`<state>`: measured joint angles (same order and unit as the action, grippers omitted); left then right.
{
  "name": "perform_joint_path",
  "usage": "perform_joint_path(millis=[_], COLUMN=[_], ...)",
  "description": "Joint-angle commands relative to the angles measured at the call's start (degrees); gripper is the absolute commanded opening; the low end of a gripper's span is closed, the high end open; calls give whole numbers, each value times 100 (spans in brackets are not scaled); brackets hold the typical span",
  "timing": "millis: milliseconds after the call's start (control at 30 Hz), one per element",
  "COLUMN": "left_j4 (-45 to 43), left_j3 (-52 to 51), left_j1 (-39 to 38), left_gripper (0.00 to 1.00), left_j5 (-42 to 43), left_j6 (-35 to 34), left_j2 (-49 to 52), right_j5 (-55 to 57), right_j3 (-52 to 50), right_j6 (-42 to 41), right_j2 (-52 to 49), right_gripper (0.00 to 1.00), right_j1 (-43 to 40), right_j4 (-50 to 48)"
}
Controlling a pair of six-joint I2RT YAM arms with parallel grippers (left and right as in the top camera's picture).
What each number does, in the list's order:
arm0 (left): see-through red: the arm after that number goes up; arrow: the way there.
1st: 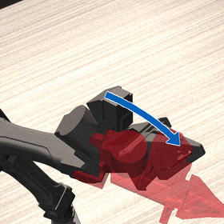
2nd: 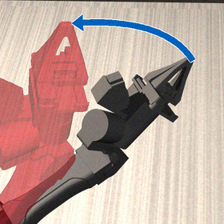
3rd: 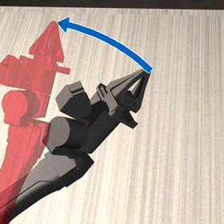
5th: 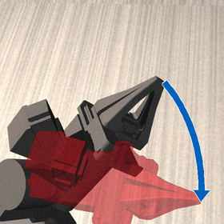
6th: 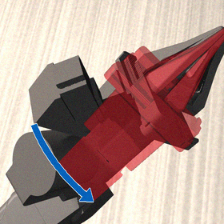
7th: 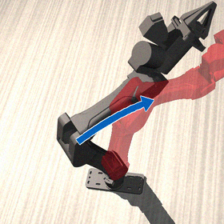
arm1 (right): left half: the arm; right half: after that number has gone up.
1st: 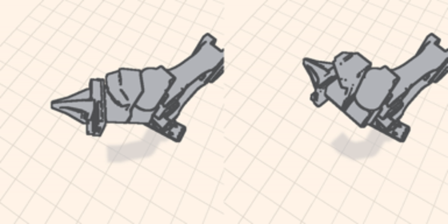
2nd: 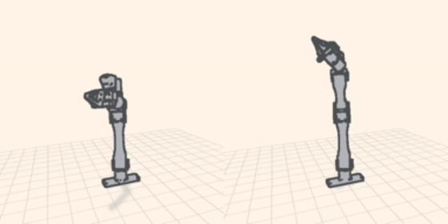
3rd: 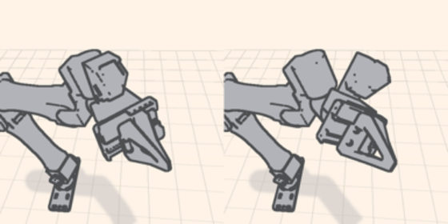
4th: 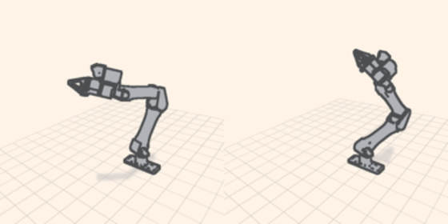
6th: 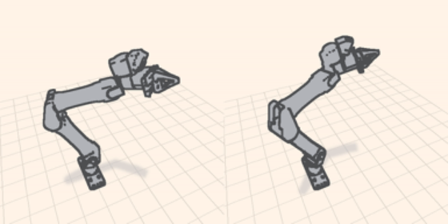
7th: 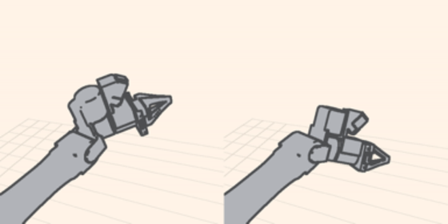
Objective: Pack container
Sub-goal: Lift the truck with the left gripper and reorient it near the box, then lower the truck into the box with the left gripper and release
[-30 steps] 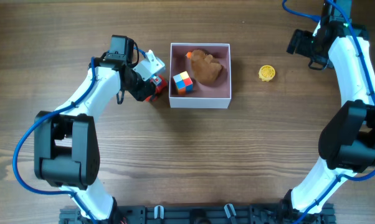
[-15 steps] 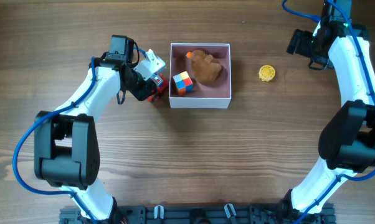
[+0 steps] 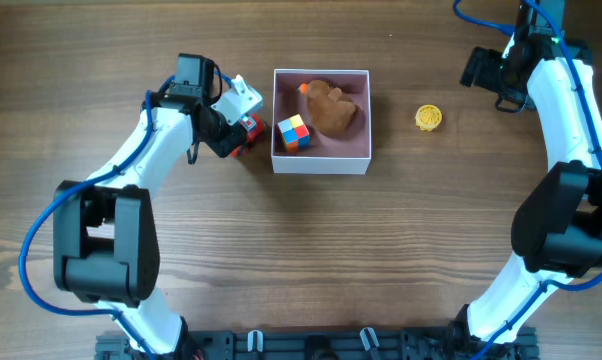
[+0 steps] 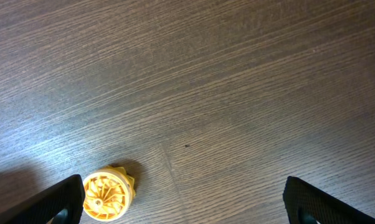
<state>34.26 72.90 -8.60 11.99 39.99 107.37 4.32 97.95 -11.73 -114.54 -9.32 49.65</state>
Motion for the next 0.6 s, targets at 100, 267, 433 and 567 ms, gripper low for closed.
perform_joint_path(millis=[100,267,433,567], left_j4=[-66,-164,-157,-199], left_j3=[63,63,63,61], left_j1=[24,-4,-304,-940], left_gripper=[30,43,33,41], left_j5=[-116,35,841,1097], left_j6=[-431,-1567,-2592,-2592], left_j2=[-1064,-1910,-2557,-2559], right_j5=[17,17,17,17], right_j3=[-20,-20,-20,-20], right_j6=[-66,-66,-63,-66], right_j2=[-37,-37,-37,-37], right_gripper=[100,100,100,100], right_j1=[24,24,24,24], right_j4=[-15,-17,-15,-17])
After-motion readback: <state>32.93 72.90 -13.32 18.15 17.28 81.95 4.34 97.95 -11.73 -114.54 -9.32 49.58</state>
